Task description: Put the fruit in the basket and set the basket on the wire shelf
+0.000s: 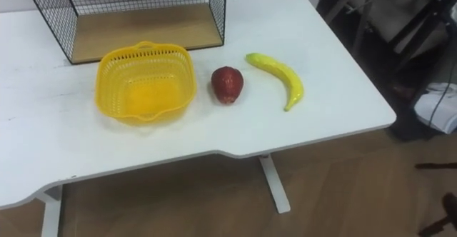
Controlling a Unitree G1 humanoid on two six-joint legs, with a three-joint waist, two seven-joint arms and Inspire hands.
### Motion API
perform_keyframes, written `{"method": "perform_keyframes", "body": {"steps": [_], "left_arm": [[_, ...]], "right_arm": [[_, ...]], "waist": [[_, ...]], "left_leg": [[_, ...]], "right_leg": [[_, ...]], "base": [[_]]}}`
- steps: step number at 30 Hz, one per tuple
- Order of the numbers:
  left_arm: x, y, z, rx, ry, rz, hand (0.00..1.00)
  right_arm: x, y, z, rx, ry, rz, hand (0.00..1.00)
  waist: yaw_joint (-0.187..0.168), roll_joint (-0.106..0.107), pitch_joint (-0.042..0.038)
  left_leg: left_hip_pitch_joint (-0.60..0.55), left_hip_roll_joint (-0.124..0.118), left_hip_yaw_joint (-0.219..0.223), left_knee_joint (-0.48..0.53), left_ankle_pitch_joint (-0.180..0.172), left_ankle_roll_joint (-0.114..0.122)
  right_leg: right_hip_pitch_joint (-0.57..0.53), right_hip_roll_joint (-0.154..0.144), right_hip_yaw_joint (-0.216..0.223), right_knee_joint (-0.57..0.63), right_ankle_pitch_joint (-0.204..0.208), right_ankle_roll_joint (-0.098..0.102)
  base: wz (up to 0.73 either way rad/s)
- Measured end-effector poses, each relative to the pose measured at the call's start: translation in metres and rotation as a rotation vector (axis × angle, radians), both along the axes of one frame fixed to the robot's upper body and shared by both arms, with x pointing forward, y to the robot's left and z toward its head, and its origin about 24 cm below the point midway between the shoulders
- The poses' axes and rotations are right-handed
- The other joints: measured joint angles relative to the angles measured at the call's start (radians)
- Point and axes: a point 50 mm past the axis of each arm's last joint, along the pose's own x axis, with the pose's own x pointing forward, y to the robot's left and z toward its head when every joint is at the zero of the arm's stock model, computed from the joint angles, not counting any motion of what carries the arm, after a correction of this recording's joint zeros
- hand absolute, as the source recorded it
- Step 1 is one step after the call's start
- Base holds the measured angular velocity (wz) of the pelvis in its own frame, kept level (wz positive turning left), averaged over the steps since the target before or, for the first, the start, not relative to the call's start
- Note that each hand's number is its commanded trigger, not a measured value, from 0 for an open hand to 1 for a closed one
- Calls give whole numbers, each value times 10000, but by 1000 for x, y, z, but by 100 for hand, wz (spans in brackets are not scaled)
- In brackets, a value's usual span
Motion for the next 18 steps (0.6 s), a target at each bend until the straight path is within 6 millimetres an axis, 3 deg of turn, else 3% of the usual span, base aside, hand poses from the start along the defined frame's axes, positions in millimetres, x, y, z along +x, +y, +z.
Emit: {"method": "perform_keyframes", "body": {"steps": [9, 18], "left_arm": [[-3, 1, 1, 101, 23, 7, 0], [0, 1, 1, -29, 61, -338, 0]], "right_arm": [[30, 4, 79, -4141, -565, 1000, 0], [57, 20, 127, -6236, -1753, 2663, 0]], "waist": [[-7, -11, -2], [145, -1, -2]], "left_leg": [[-70, 9, -31, 15, 6, -3], [-205, 33, -5, 52, 16, -10]], "right_leg": [[-45, -9, -25, -4, 2, -3], [-192, -3, -25, 21, 33, -39]], "base": [[1], [-1]]}}
